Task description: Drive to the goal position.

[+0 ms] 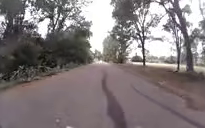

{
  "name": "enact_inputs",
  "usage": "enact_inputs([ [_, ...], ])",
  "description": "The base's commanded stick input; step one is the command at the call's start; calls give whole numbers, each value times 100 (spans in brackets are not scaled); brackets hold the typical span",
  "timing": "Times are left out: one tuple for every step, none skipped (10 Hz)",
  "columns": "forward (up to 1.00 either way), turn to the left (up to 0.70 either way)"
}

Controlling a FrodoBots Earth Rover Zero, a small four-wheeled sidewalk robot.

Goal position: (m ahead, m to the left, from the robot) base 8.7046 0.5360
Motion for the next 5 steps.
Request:
enact_inputs([
  [100, -8],
  [100, -8],
  [100, -8],
  [100, -8],
  [100, -8],
])
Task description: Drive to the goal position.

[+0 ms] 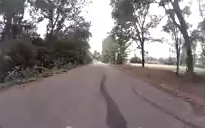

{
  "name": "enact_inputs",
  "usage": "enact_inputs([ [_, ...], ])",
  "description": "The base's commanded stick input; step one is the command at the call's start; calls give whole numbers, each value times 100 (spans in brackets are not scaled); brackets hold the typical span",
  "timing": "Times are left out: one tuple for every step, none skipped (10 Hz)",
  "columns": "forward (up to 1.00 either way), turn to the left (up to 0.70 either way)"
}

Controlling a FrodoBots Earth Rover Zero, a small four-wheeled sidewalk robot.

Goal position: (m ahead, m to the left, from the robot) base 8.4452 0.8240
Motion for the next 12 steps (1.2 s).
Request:
enact_inputs([
  [100, -8],
  [100, -8],
  [100, -8],
  [100, -8],
  [100, -8],
  [100, -8],
  [100, -8],
  [100, -8],
  [100, -8],
  [100, -8],
  [100, -7],
  [100, -7],
])
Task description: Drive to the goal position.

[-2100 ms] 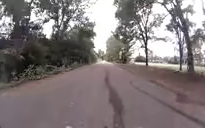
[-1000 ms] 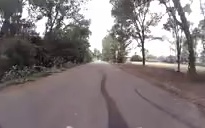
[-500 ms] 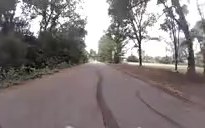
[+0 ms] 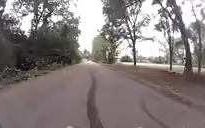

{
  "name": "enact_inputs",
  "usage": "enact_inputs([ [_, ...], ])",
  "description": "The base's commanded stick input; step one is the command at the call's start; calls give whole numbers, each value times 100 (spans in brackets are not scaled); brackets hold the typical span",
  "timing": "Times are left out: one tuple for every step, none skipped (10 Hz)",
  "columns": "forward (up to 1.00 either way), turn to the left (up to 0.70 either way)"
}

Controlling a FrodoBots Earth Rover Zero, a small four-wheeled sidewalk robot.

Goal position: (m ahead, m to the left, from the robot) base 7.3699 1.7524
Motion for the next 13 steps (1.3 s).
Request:
enact_inputs([
  [100, -6],
  [100, -5],
  [100, -5],
  [100, -4],
  [100, -3],
  [100, -3],
  [100, -3],
  [100, -3],
  [100, -3],
  [100, -3],
  [100, -3],
  [100, 1],
  [100, 1],
])
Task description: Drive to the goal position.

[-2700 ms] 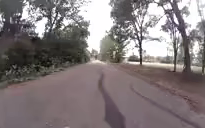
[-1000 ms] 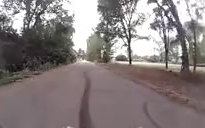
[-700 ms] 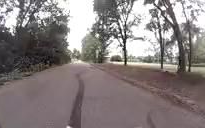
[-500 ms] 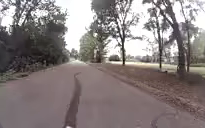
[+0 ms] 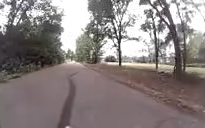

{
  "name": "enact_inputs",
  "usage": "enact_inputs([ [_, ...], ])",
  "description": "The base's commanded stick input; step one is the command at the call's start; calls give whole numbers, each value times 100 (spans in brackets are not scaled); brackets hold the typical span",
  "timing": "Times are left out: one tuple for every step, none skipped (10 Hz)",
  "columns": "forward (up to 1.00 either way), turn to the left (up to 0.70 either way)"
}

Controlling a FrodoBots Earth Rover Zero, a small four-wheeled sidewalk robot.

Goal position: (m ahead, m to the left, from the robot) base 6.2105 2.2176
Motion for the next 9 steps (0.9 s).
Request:
enact_inputs([
  [100, 1],
  [100, 1],
  [100, 1],
  [100, 1],
  [100, 1],
  [100, 1],
  [100, 1],
  [100, 1],
  [100, 1],
])
